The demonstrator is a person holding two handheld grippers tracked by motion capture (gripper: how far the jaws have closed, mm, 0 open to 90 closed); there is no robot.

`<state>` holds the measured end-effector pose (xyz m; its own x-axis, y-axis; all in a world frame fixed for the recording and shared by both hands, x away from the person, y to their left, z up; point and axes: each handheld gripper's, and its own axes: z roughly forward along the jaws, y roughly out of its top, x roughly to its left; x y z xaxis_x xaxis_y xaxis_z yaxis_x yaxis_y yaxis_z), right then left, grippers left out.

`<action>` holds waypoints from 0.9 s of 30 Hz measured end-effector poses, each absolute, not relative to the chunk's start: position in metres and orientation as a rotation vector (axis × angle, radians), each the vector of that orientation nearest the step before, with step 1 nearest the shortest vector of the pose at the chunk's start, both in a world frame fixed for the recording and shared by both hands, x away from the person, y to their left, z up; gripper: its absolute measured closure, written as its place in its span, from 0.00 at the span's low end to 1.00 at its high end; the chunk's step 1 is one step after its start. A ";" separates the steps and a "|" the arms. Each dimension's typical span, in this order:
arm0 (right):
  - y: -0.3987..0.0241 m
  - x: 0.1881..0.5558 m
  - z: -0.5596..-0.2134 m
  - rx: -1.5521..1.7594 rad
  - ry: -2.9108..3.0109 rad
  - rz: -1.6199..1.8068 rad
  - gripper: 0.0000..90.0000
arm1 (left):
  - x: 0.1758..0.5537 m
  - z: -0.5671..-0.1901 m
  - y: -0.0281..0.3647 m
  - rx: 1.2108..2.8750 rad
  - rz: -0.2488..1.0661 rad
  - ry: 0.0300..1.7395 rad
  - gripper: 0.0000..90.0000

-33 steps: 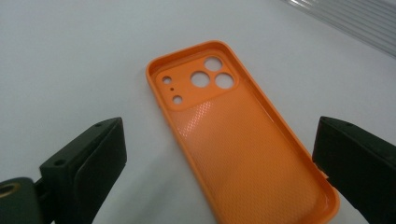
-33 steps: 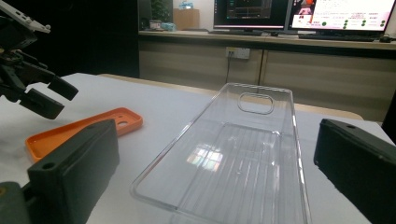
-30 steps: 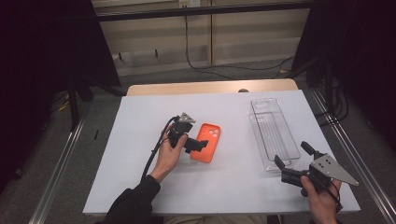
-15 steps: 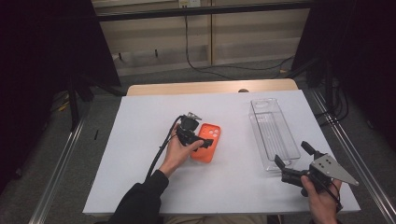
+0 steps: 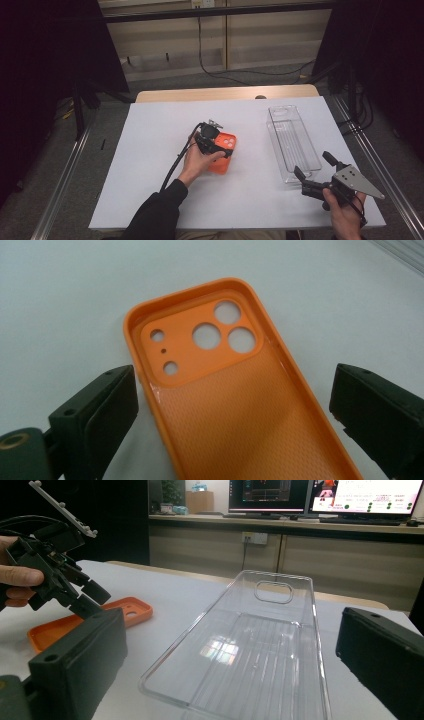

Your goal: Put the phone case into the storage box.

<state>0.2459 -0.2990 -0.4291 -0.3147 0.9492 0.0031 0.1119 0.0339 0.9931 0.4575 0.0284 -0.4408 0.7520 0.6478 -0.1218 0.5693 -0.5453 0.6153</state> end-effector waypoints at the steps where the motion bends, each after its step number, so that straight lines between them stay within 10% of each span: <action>1: -0.299 0.246 -0.429 1.113 1.541 1.372 0.00 | 0.457 -0.441 0.028 2.297 0.157 0.909 0.06; 27: -0.299 0.246 -0.429 1.103 1.545 1.370 0.00 | 0.454 -0.451 0.014 2.358 0.227 0.979 0.02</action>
<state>0.2458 -0.2987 -0.4290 -0.3194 0.9476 -0.0063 0.1073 0.0427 0.9933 0.4544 0.0141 -0.4507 0.7174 0.6941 -0.0592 0.5974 -0.5692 0.5650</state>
